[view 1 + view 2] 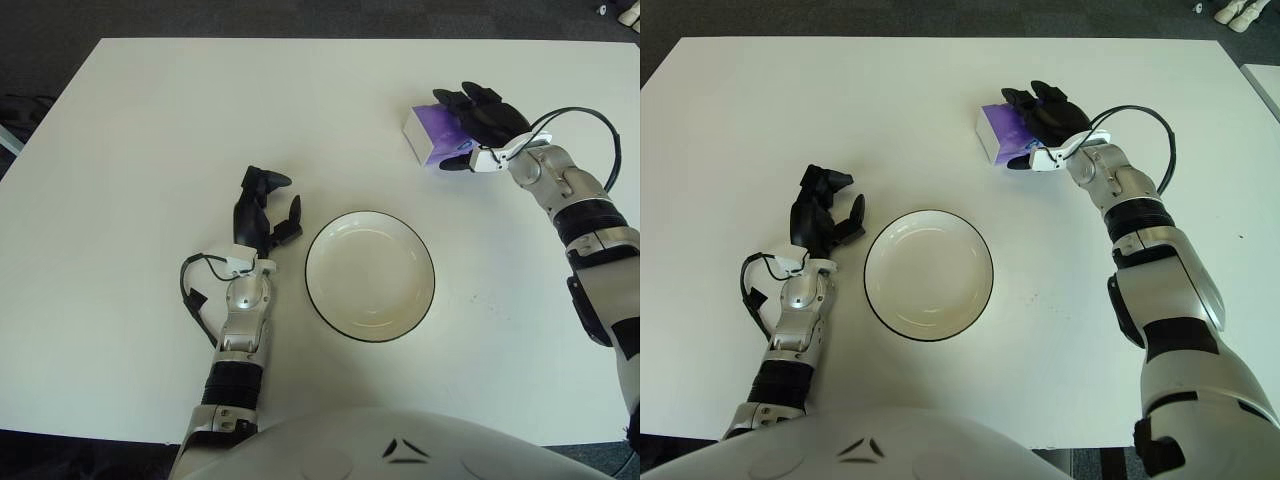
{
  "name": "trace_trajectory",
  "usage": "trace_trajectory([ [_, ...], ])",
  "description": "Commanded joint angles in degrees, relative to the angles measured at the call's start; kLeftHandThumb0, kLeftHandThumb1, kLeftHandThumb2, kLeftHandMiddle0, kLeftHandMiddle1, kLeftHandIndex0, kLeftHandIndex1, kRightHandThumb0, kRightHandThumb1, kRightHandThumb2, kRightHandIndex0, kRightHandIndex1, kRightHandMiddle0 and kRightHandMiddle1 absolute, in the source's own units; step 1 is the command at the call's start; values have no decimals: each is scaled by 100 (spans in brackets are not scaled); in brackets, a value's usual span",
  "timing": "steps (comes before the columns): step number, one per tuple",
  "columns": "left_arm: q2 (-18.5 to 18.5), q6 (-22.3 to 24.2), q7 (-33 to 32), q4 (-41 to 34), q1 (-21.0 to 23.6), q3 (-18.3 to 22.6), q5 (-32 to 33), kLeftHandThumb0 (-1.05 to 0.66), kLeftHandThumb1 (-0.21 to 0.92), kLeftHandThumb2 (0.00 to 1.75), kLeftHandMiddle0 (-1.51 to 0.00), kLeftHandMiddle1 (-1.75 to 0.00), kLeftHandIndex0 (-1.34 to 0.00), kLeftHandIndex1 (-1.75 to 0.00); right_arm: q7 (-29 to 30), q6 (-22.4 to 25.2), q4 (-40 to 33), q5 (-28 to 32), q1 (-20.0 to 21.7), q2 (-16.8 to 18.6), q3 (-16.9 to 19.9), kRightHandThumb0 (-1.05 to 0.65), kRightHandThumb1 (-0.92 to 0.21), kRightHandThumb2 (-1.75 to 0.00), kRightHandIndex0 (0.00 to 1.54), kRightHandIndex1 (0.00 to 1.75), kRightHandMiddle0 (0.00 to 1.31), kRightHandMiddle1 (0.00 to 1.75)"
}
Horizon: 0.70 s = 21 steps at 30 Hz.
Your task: Put the tissue paper into the plate.
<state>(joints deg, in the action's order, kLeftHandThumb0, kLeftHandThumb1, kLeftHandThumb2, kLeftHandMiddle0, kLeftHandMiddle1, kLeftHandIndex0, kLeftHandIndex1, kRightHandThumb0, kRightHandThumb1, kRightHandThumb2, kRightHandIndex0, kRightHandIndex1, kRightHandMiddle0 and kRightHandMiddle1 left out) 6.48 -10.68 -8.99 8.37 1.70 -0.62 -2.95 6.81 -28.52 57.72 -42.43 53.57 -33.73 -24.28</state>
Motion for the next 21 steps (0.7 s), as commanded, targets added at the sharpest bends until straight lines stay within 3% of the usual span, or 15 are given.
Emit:
trace_trajectory([
  [1, 97, 311, -33, 396, -452, -22, 21, 0, 54, 90, -64, -124, -40, -175, 129, -57, 284, -128, 146, 83, -151, -98, -56, -67, 0, 0, 0, 27],
  [21, 108, 208, -19, 411, -477, -28, 54, 0, 56, 88, -62, -125, -39, -175, 92, -23, 930, -187, 336, 295, -609, -98, -56, -64, 0, 0, 0, 24],
])
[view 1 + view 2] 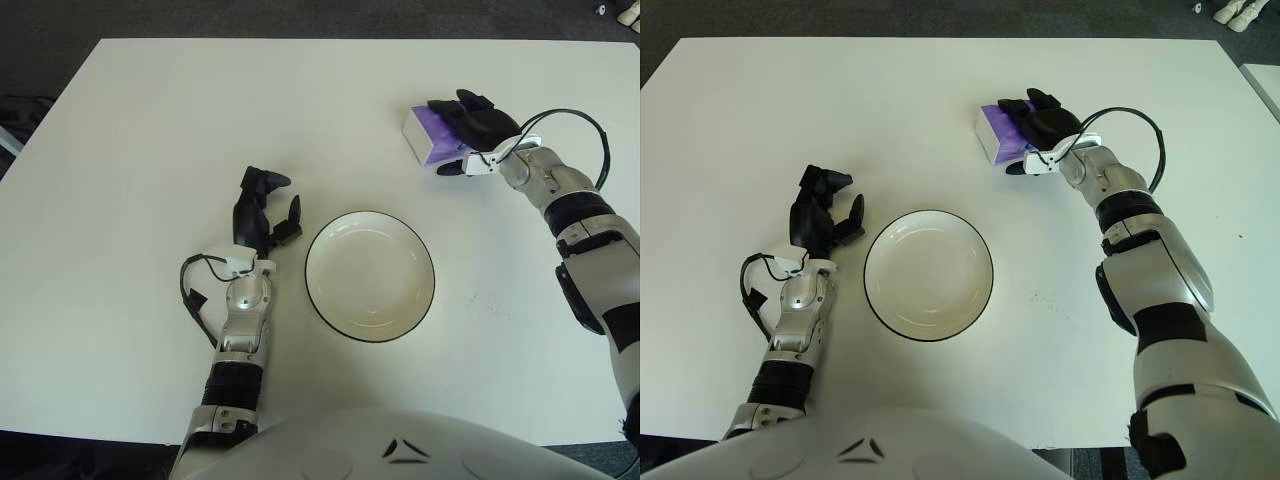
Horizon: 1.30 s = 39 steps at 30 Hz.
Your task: Put the tissue paper into the plate.
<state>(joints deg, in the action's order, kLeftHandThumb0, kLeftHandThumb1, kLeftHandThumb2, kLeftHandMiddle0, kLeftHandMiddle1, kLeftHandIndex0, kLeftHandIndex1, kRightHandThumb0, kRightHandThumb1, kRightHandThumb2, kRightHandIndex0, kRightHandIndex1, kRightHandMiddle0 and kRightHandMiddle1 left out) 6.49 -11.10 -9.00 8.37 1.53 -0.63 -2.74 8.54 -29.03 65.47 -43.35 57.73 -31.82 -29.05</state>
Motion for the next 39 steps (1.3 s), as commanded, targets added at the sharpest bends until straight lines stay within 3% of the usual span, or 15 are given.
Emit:
trace_trajectory([
  [1, 110, 259, -18, 407, -460, -25, 40, 0, 56, 88, -62, -125, -39, -175, -77, 38, 181, -107, -81, 115, -154, -98, -57, -64, 0, 0, 0, 24],
  [17, 124, 281, -21, 393, -462, -6, 76, 0, 55, 88, -63, -124, -39, -175, -203, 194, 513, -135, -152, 272, -444, -102, -63, -59, 0, 0, 0, 16],
  [28, 146, 405, -82, 358, -460, -8, 58, 0, 55, 89, -64, -124, -38, -175, -90, 286, 565, -52, -220, 339, -400, -97, -63, -61, 7, 7, 0, 51],
  [34, 142, 398, -77, 381, -444, -4, 71, 0, 56, 87, -63, -125, -36, -175, 0, 330, 575, -2, -258, 376, -347, -91, -56, -66, 1, 82, 0, 83],
  [39, 132, 360, -82, 400, -436, -10, 51, 0, 57, 86, -61, -126, -37, -175, 35, 277, 553, 87, -304, 379, -298, -90, -50, -72, 0, 123, 0, 114],
])
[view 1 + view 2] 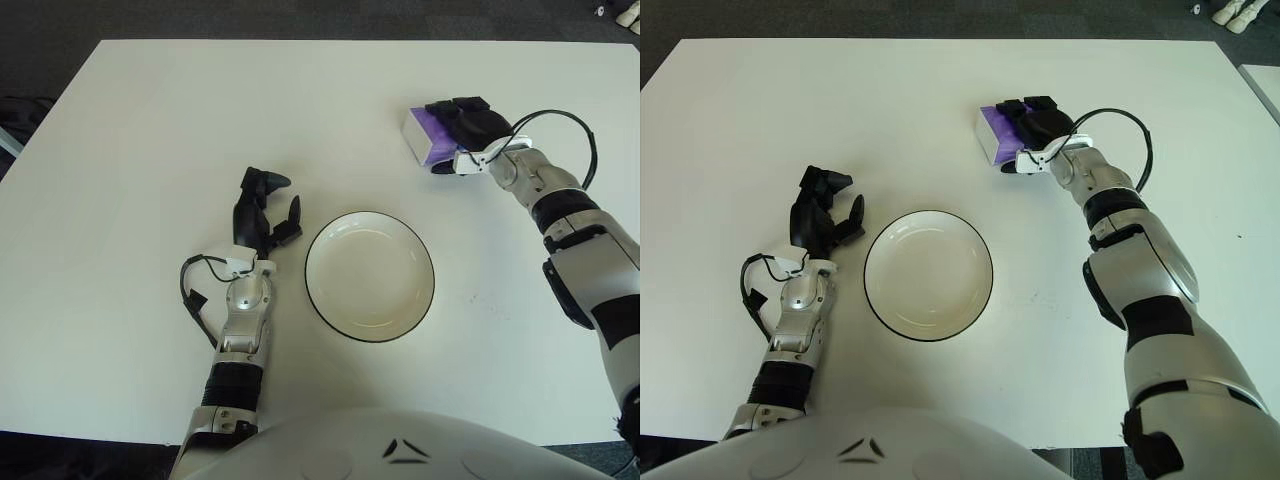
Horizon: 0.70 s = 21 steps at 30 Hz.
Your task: Put the tissue paper into the plate.
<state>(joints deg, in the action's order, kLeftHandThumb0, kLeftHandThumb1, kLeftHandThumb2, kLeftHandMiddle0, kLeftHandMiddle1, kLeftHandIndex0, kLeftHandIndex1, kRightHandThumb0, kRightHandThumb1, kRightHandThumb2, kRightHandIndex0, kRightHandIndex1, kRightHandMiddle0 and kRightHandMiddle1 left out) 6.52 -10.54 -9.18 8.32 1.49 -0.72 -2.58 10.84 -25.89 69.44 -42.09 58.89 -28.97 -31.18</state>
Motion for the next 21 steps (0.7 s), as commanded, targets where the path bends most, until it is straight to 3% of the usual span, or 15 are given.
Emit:
trace_trajectory([
  [1, 130, 294, -63, 407, -432, -2, 37, 0, 57, 87, -61, -125, -38, -175, -181, -52, 148, -27, -431, 92, -84, -90, -50, -73, 0, 128, 0, 119],
  [7, 145, 247, -43, 410, -443, 4, 78, 0, 54, 90, -63, -124, -40, -175, -190, -39, 137, 70, -469, 104, -29, -83, -39, -87, 2, 168, 0, 159],
  [17, 162, 264, -72, 416, -444, 13, 88, 0, 54, 90, -63, -124, -40, -175, -165, 46, 95, 180, -537, 131, 59, -76, -34, -92, 20, 174, 4, 174],
  [21, 169, 295, -95, 403, -445, 11, 86, 0, 54, 90, -64, -123, -40, -175, -117, -3, 66, 187, -580, 108, 64, -74, -35, -92, 35, 175, 17, 175],
])
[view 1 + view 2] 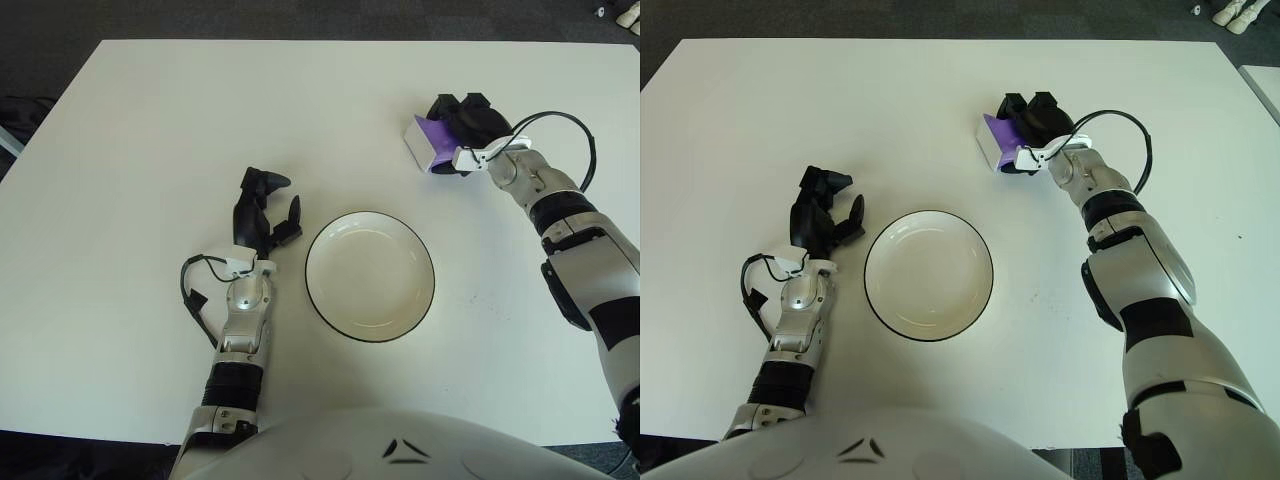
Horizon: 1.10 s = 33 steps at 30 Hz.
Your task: Put the tissue paper into the plate.
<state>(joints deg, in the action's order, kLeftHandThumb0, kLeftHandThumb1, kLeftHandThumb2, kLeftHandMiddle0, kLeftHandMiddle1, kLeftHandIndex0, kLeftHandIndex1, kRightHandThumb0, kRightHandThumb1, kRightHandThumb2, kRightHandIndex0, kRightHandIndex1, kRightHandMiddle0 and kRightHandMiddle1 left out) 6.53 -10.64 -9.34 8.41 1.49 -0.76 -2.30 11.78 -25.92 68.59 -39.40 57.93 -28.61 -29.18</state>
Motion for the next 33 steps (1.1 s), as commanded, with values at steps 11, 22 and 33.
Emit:
trace_trajectory([
  [11, 152, 321, -71, 380, -471, -6, 81, 0, 53, 92, -64, -125, -40, -175, 102, -68, 38, 92, -718, 89, 76, -66, -34, -93, 75, 175, 42, 175],
  [22, 133, 327, -80, 384, -475, -14, 65, 0, 52, 93, -62, -126, -43, -175, 934, -217, -47, 437, -1050, 263, 467, -63, -40, -94, 105, 175, 70, 175],
  [33, 126, 327, -63, 360, -503, -13, 85, 0, 50, 96, -64, -126, -44, -175, 907, -717, -325, 1141, -1387, 413, 1085, -24, -26, -134, 125, 175, 96, 175],
])
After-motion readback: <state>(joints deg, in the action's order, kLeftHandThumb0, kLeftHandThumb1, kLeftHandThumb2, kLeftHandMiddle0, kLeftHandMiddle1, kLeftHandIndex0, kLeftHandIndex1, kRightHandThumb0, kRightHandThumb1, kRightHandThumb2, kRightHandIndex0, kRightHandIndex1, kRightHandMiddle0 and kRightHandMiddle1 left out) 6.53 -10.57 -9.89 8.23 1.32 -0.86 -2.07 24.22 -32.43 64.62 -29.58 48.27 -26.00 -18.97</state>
